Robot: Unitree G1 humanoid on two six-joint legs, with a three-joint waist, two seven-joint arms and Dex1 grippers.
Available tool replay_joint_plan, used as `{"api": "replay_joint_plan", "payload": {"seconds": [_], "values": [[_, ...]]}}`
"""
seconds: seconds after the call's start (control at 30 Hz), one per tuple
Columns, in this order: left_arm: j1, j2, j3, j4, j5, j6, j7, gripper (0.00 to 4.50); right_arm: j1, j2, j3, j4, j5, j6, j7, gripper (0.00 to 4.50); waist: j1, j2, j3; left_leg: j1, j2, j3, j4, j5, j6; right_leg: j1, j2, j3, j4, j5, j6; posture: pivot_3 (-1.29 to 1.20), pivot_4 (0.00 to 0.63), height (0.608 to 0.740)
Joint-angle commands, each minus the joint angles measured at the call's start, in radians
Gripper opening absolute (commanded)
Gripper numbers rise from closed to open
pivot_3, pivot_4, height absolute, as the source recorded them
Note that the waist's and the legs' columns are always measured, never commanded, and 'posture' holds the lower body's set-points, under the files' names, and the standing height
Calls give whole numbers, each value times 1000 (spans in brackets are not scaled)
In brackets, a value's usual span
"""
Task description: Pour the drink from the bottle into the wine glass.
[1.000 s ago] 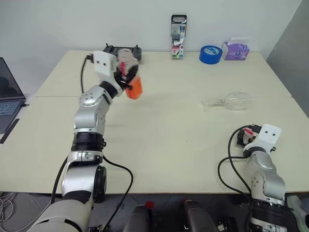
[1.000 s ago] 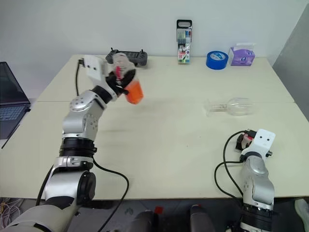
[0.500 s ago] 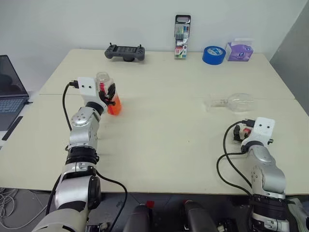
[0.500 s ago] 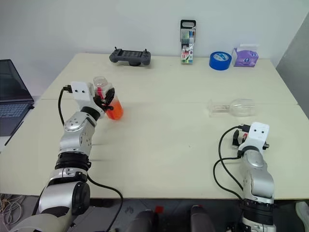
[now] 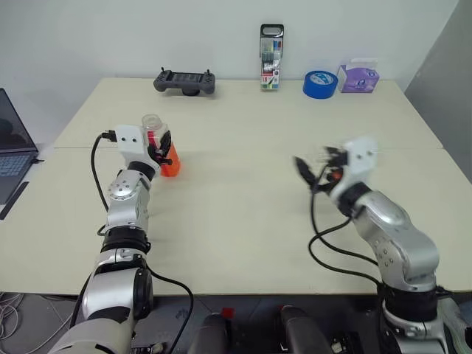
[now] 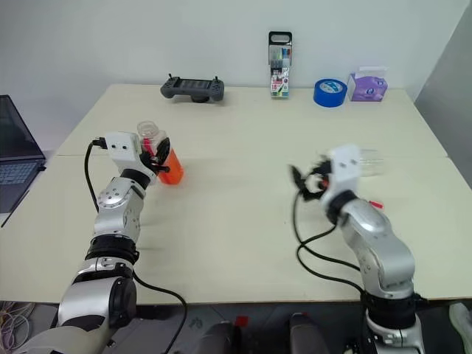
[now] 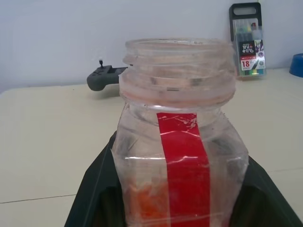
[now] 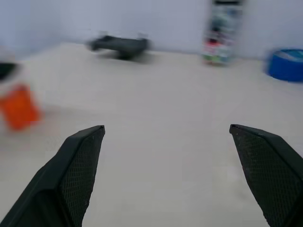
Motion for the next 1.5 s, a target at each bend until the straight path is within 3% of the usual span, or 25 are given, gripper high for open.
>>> {"api": "replay_joint_plan", "payload": {"seconds": [0.03,0.2,0.47,0.5,0.87,1.0,1.23,1.33,1.5], "values": [[6,13,16,12,0,-19,16,1779,-63,7,-25,-52,182,162,63,4500,1,-3,-2,0,1,0,0,0,0,0,0,0,0,0,0,0,150,740],[24,11,14,24,2,-26,25,1779,-117,-4,-30,-22,252,218,81,4500,2,-4,-3,-1,1,1,0,0,0,0,-2,1,-1,0,0,0,150,740],[49,18,24,-15,-5,-7,46,4413,-128,-46,16,13,224,186,86,4500,0,-4,-3,-1,2,2,-1,0,0,-2,-2,2,0,0,0,0,150,740],[55,19,24,-21,-4,-5,49,4486,-127,-46,18,15,223,183,87,4500,1,-4,-3,-2,2,1,0,0,0,-2,-2,2,-1,0,0,0,150,740],[255,8,21,-268,-26,111,42,4486,-114,-27,-70,96,210,131,32,4500,1,-4,-3,-2,2,2,0,0,0,-2,-4,3,-1,0,0,0,150,740],[424,-39,32,-474,-76,222,59,4486,-90,24,-198,194,176,84,-93,4500,2,-4,-3,-2,1,2,-1,0,0,-2,-6,4,-1,0,0,0,150,740],[807,-94,-65,-919,-161,408,-26,4486,-29,244,-488,262,381,104,-308,4500,-1,-1,-5,-2,2,3,-3,0,0,-2,-8,7,-2,0,0,0,150,740],[823,-73,-149,-1020,-174,456,-100,4486,-30,327,-592,308,452,70,-440,4500,6,2,-7,-1,2,3,-3,0,0,-1,-7,7,-1,0,0,0,150,740],[633,-28,-314,-1065,-164,531,-234,4486,-77,396,-698,445,569,-38,-555,4500,8,2,-7,1,-1,2,-1,0,1,4,-3,3,-2,0,0,0,150,740]]}}
